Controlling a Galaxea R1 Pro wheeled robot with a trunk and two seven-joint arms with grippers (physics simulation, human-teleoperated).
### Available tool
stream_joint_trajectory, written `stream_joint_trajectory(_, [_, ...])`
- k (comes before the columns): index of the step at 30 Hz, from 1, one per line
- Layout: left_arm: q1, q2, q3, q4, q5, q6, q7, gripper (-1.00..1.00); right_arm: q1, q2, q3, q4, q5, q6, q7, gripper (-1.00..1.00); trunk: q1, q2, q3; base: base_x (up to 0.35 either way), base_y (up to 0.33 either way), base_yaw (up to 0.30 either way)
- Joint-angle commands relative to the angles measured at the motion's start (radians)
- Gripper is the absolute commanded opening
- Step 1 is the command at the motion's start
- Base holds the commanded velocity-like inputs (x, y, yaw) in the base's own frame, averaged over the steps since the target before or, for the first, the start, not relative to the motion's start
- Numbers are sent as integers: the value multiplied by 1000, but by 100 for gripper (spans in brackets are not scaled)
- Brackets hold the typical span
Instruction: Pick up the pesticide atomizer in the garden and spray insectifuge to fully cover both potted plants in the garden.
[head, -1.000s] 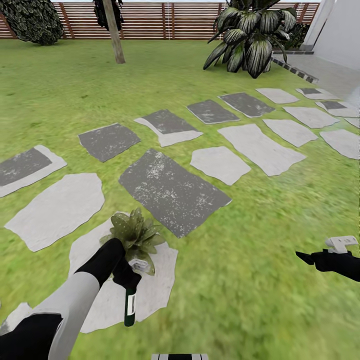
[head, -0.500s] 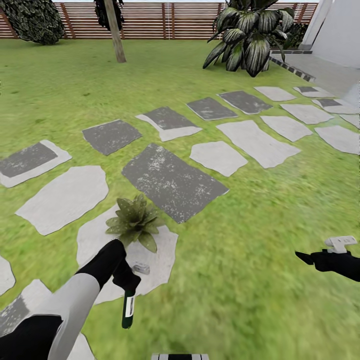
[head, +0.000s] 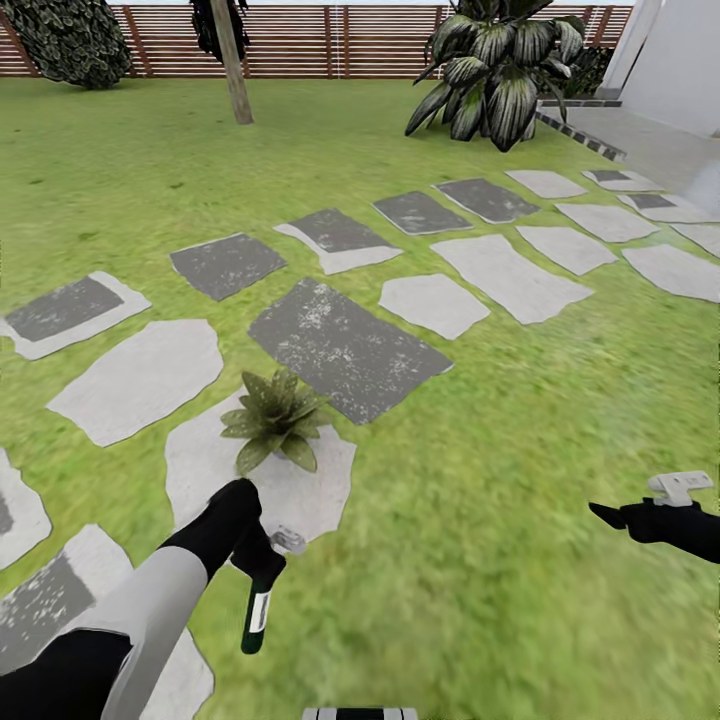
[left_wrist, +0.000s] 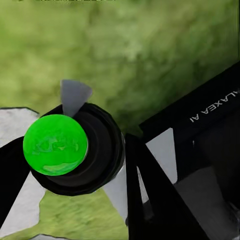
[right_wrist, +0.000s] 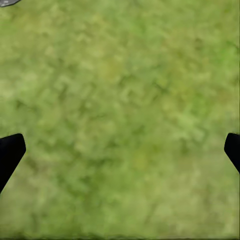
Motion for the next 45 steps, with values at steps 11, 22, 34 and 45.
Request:
stream_joint_trajectory(11, [21,-99,-6,-91,-11,-177,-6,-100,-1,0,-7,-3,6,4,10,100,0,0,-1,-26,0,0])
stream_joint_trajectory(22, [142,-104,-1,-401,36,-332,-17,-100,-1,-2,-8,-9,6,-3,13,100,0,0,-1,0,0,0])
stream_joint_trajectory(34, [151,-64,14,-442,269,-560,-51,-100,-182,-114,418,-18,11,-86,327,100,0,0,-1,0,0,0])
stream_joint_trajectory(45, [171,41,13,-429,436,-797,-91,-100,-451,-112,888,-19,-105,2,353,-100,0,0,-1,0,0,0])
